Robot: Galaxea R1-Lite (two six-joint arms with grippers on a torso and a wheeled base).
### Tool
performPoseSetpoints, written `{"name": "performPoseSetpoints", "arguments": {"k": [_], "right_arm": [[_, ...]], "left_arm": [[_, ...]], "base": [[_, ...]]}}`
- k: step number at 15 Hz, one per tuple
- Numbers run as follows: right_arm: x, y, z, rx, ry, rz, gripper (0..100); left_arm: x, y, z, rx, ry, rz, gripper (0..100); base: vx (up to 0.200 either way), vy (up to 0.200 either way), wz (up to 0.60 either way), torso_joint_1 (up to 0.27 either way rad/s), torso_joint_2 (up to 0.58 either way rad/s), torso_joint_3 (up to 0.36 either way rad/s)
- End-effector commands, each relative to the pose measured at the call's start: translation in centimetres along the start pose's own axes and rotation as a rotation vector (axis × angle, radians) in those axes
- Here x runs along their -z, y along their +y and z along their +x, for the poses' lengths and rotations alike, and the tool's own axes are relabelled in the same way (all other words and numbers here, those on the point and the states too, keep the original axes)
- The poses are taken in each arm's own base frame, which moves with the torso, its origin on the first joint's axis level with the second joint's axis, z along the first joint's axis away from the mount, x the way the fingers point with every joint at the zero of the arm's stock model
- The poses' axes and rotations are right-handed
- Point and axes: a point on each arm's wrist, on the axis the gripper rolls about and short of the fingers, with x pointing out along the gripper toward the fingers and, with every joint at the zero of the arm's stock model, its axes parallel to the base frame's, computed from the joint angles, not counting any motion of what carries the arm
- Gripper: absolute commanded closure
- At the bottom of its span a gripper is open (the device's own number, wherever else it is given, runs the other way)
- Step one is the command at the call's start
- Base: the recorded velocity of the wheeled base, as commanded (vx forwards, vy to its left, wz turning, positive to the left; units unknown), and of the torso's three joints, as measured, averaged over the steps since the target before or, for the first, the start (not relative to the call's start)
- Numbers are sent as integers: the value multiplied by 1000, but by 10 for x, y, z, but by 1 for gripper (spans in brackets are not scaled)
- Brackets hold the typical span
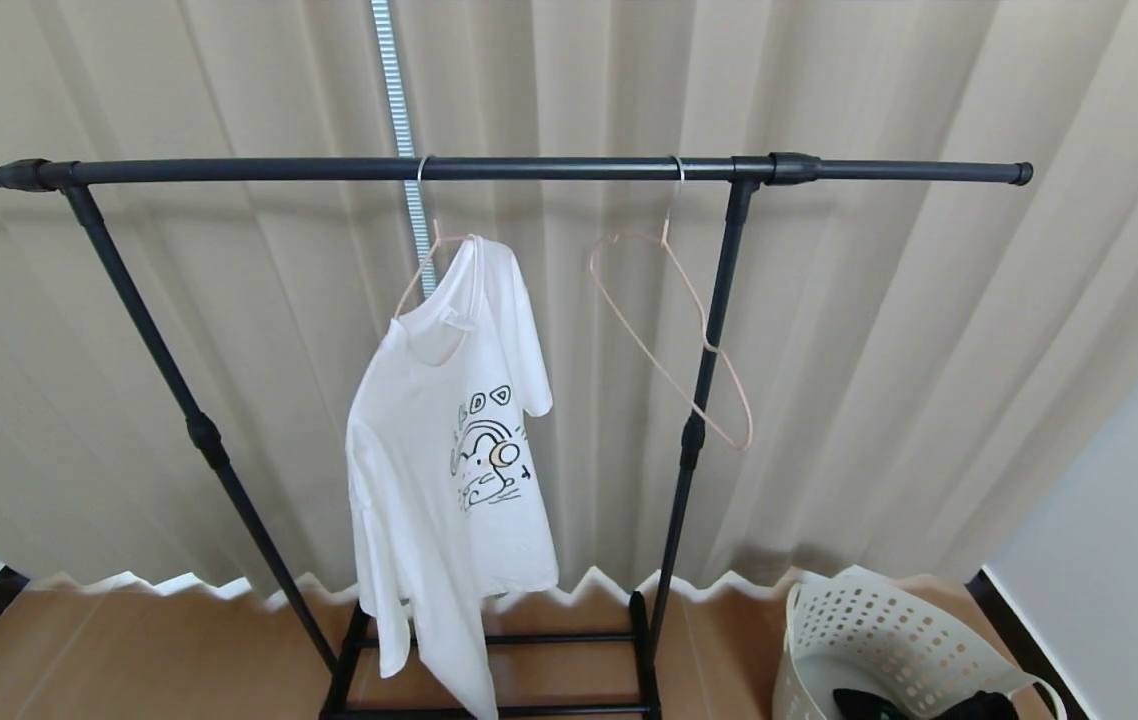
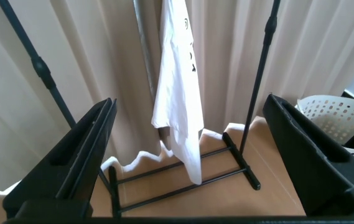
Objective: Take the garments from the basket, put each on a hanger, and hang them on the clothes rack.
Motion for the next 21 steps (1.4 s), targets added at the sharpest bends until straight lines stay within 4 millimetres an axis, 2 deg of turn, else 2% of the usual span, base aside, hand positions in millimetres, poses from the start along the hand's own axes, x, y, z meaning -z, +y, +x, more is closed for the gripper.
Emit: {"name": "performPoseSetpoints", "arguments": {"k": [1,11,21], "right_arm": [[0,0,0,0,0,0,0],[0,0,0,0,0,2,0],[0,0,0,1,0,2,0]], "left_arm": [[0,0,0,0,3,-1,0],[0,0,0,0,3,-1,0],[0,0,0,0,3,-1,0]], "base": [[0,0,0,-212,525,300],[0,0,0,-200,539,336],[0,0,0,-125,482,349]]}}
